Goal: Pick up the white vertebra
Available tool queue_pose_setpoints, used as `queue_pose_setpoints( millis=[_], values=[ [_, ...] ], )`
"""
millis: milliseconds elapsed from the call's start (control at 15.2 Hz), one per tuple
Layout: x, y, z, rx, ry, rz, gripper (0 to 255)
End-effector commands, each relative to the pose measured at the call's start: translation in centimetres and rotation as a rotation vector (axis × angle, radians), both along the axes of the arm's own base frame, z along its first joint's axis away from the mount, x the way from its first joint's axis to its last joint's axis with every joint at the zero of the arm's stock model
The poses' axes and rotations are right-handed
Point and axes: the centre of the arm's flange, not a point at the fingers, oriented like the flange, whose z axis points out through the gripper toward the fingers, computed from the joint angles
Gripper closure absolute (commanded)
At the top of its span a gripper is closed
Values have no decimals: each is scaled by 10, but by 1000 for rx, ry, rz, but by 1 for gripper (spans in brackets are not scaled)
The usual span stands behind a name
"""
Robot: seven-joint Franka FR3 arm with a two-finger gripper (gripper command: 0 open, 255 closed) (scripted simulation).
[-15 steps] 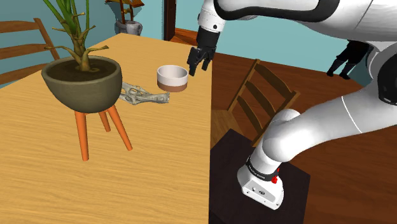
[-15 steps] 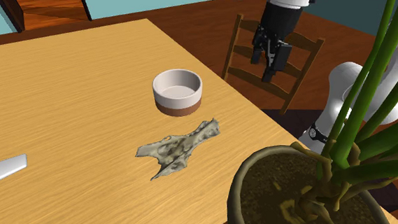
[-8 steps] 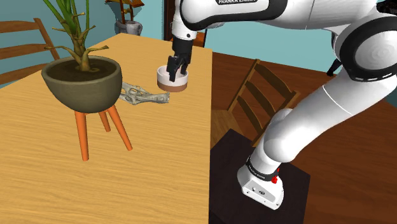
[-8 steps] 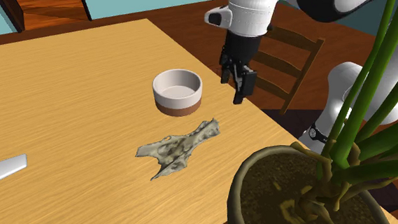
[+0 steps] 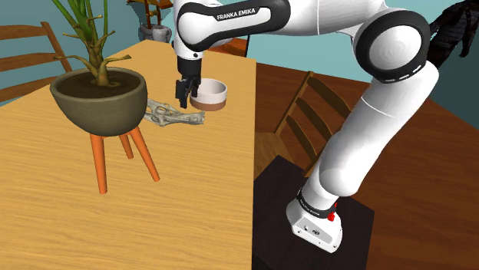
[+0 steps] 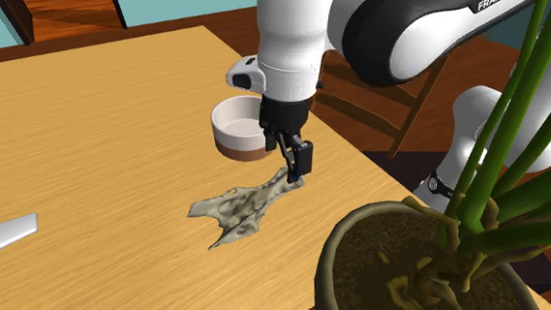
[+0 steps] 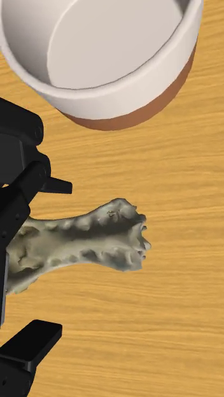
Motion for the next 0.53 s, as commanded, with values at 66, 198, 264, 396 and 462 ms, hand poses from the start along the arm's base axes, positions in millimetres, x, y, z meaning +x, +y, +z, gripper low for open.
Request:
queue_pose_setpoints(
  millis=[66,198,264,396,462],
  values=[
    [30,24,-21,-10,14,77,0],
    [37,31,-32,-13,17,96,0],
    [37,31,-37,-13,17,96,0],
    [37,31,-48,-13,17,96,0],
    [37,31,-53,-13,17,96,0]
  ],
)
